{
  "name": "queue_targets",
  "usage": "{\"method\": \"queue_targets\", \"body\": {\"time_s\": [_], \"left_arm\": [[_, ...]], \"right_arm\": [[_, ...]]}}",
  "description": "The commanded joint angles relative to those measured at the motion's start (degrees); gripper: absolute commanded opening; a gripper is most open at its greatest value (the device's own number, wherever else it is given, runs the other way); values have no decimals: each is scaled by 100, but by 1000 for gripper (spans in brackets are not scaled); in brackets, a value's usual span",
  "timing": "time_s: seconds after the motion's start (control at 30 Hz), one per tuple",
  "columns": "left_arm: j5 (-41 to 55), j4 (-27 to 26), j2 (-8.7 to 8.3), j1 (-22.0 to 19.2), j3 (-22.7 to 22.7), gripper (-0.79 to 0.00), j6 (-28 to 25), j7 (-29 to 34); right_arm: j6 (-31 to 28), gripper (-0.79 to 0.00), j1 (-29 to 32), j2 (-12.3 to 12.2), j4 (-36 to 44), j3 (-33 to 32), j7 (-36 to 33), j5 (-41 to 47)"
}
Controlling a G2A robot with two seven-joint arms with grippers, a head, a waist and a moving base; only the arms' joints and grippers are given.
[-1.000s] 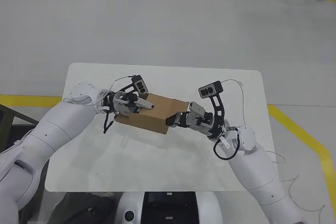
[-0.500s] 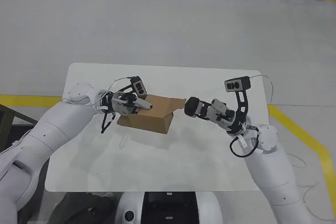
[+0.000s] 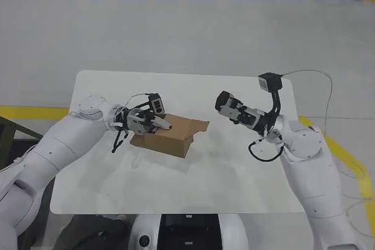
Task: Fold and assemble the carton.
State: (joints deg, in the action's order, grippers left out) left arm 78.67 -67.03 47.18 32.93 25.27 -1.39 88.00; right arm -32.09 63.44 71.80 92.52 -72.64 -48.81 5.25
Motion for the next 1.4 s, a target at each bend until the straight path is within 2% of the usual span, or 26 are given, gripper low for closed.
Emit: {"method": "queue_targets", "body": {"time_s": [0.0,0.1,0.4,0.47,0.67,1.37], "left_arm": [[27,-9,-18,-11,-30,-785,16,0],[46,-50,-51,-30,-75,-785,66,0],[46,-50,-51,-30,-75,-785,66,0],[-69,-38,-72,-46,-121,-785,96,0],[-62,-105,-134,-134,-259,-785,46,0],[281,-202,-201,-290,-424,-785,-133,0]], "right_arm": [[-23,0,-39,0,3,59,103,-367],[-139,0,-60,-7,38,117,277,-909],[-139,0,-60,-7,38,117,277,-909],[-293,0,-100,-38,240,192,-76,-1402],[-104,0,34,-85,566,290,-106,-1823],[-72,0,397,-217,1013,379,269,-2201]]}}
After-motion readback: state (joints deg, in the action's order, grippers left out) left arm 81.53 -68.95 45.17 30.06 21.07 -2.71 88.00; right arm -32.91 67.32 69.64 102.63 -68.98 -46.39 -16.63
